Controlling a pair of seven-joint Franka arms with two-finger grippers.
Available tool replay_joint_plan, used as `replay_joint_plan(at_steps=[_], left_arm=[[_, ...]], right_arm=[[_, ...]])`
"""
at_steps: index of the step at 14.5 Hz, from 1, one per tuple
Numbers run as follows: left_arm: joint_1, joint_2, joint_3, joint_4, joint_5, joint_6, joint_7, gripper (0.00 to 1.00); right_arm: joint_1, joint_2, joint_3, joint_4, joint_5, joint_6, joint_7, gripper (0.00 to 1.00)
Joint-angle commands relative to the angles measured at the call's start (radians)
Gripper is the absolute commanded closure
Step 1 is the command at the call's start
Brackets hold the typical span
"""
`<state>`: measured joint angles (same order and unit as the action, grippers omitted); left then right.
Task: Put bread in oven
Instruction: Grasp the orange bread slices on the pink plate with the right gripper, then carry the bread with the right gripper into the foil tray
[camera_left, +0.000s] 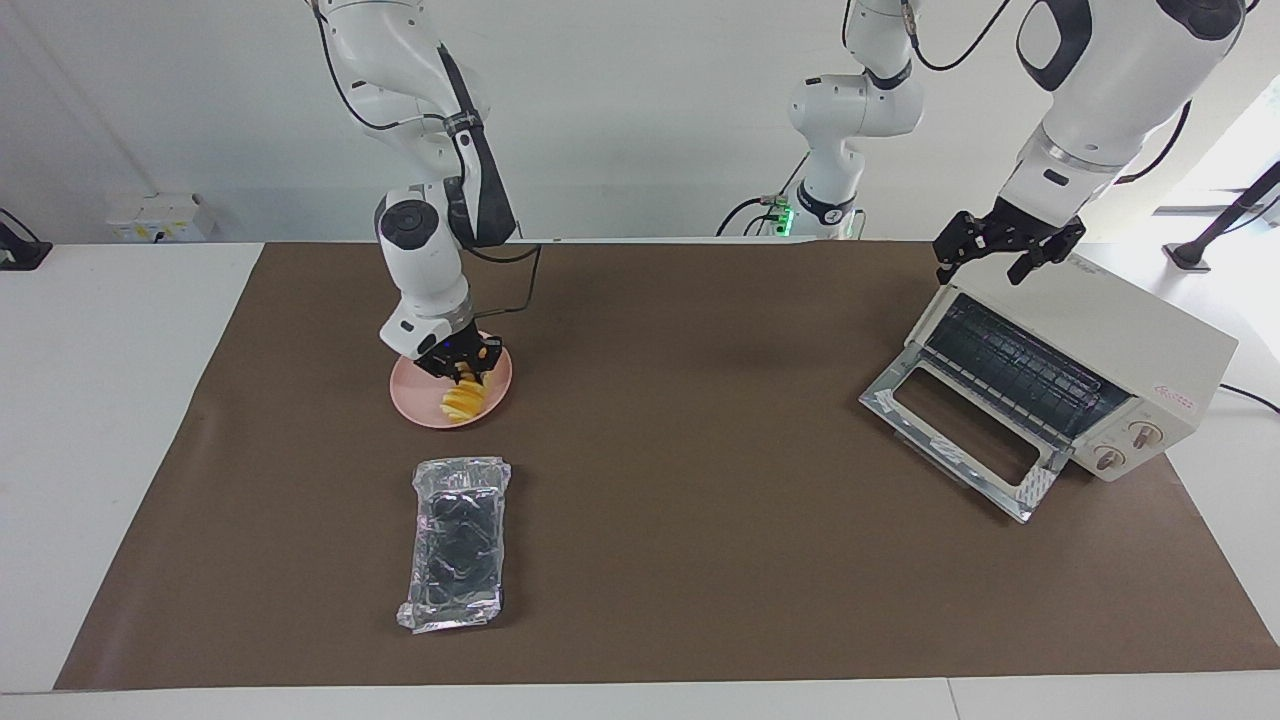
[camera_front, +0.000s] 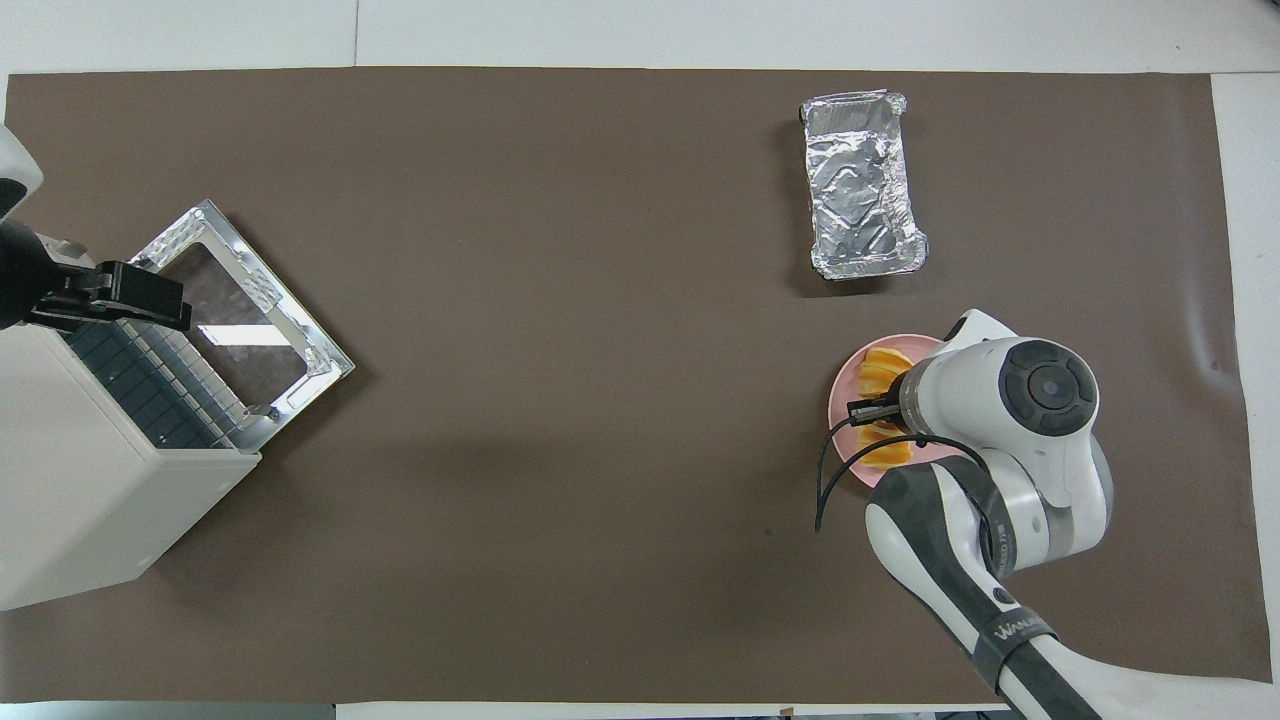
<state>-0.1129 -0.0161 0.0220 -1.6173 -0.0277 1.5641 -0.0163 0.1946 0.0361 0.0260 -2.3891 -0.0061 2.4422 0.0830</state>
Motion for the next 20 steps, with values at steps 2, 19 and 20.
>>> replay_joint_plan(at_steps=[2,19,20], left_arm=[[-0.002,-0.031,0.004,-0.032,0.003,-0.004,0.009,0.00],[-0.002,-0.031,0.004,-0.032,0.003,-0.004,0.009,0.00],[-0.002,-0.031,0.004,-0.032,0.003,-0.004,0.009,0.00]], right_arm=[[0.006,0.031,0.000,0.037,0.006,0.006,-0.017,1.00],[-0.095,0.402,-0.004,0.919,0.115,-0.581,-0.213,1.00],[-0.099,0.465,-0.004,1.009,0.110,-0.606,-0.215,1.00]])
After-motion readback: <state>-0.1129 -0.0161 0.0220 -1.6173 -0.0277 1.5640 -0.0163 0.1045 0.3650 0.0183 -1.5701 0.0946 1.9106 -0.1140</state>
